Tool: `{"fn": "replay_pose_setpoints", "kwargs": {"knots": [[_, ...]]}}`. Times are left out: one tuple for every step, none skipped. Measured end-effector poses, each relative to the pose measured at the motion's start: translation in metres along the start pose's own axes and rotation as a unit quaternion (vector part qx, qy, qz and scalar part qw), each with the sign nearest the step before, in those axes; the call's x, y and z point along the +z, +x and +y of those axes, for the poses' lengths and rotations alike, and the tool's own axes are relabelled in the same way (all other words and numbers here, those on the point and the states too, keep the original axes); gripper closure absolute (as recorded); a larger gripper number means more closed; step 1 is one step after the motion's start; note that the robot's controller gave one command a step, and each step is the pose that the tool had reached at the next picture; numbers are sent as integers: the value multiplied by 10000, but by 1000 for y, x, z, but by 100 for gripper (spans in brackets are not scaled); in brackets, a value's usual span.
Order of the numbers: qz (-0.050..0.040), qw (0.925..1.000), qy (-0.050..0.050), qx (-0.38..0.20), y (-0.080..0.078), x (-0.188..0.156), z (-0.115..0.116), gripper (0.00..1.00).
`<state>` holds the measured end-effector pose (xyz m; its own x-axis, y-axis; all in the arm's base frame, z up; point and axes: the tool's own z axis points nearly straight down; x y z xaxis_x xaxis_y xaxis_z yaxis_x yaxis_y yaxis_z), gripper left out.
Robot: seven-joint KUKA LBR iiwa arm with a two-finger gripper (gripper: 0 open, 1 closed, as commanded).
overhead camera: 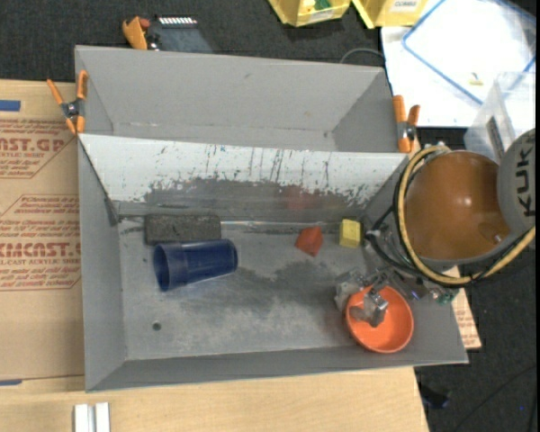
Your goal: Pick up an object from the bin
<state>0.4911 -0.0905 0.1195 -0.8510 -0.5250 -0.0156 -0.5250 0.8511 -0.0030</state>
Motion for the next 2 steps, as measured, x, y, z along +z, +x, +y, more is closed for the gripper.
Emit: {"fn": "replay_pose_setpoints", "kwargs": {"knots": [[0,10000,-4,-2,-1,-10,1,100],[4,10000,-13,-1,-1,-30,1,100]]}}
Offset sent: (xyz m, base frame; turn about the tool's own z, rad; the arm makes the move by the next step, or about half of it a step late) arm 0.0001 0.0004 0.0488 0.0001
